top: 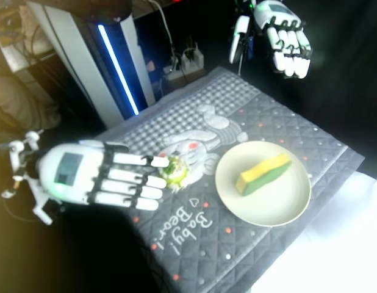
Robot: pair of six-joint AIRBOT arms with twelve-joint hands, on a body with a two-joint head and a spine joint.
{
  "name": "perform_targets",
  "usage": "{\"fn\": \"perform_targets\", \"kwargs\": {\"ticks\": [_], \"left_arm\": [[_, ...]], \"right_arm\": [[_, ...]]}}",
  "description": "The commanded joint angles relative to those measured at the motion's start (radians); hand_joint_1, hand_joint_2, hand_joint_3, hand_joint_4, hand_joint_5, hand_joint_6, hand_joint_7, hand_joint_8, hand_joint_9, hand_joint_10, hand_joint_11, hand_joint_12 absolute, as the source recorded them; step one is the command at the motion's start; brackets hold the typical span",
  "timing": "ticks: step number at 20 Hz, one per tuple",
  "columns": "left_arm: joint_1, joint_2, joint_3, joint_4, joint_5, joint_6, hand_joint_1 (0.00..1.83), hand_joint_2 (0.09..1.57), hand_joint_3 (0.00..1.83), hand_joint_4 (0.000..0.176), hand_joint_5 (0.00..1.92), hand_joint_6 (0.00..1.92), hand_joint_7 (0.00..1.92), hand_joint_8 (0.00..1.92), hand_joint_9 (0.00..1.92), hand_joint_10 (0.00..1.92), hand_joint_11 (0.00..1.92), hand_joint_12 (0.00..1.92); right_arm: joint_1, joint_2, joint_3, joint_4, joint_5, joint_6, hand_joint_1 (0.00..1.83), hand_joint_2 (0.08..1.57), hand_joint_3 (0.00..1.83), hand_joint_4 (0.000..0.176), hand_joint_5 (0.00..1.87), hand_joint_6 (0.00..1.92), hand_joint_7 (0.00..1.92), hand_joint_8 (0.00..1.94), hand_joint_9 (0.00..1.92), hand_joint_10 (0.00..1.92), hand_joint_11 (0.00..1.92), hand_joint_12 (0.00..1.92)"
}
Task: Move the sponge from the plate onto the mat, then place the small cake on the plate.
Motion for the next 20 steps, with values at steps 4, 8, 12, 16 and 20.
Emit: {"fn": "perform_targets", "kwargs": {"ticks": [4, 8, 12, 16, 20], "left_arm": [[-0.022, -0.042, 0.046, -0.016, -0.090, -0.053, 0.75, 1.01, 0.00, 0.068, 0.56, 0.00, 0.44, 0.00, 0.40, 0.01, 0.02, 0.99], [-0.166, -0.173, 0.178, -0.018, 0.057, -0.052, 0.90, 0.92, 0.00, 0.039, 0.45, 0.00, 0.37, 0.00, 0.33, 0.00, 0.00, 0.93], [-0.330, -0.314, 0.336, 0.000, 0.263, -0.037, 0.91, 0.79, 0.00, 0.083, 0.44, 0.00, 0.44, 0.01, 0.38, 0.00, 0.01, 0.98], [-0.425, -0.416, 0.441, 0.000, 0.409, 0.036, 0.76, 0.75, 0.00, 0.139, 0.35, 0.00, 0.40, 0.00, 0.39, 0.00, 0.01, 1.05], [-0.470, -0.528, 0.565, -0.011, 0.523, 0.061, 0.83, 0.77, 0.00, 0.117, 0.42, 0.00, 0.48, 0.00, 0.50, 0.01, 0.16, 0.97]], "right_arm": [[0.006, 0.001, 0.001, 0.036, 0.115, 0.004, 0.94, 1.23, 0.00, 0.003, 0.50, 0.00, 0.48, 0.00, 0.47, 0.01, 0.11, 0.89], [0.006, 0.001, 0.004, 0.039, 0.116, 0.004, 0.91, 1.24, 0.00, 0.000, 0.49, 0.00, 0.48, 0.00, 0.47, 0.00, 0.13, 0.83], [0.004, 0.001, 0.004, 0.025, 0.123, 0.005, 1.03, 1.23, 0.00, 0.002, 0.48, 0.00, 0.47, 0.00, 0.47, 0.00, 0.12, 0.84], [0.004, 0.001, 0.005, 0.016, 0.140, 0.005, 0.97, 1.25, 0.00, 0.010, 0.44, 0.00, 0.42, 0.00, 0.39, 0.00, 0.00, 0.92], [0.004, -0.004, 0.008, 0.002, 0.143, 0.005, 1.01, 1.21, 0.00, 0.036, 0.45, 0.00, 0.48, 0.00, 0.45, 0.00, 0.03, 1.00]]}}
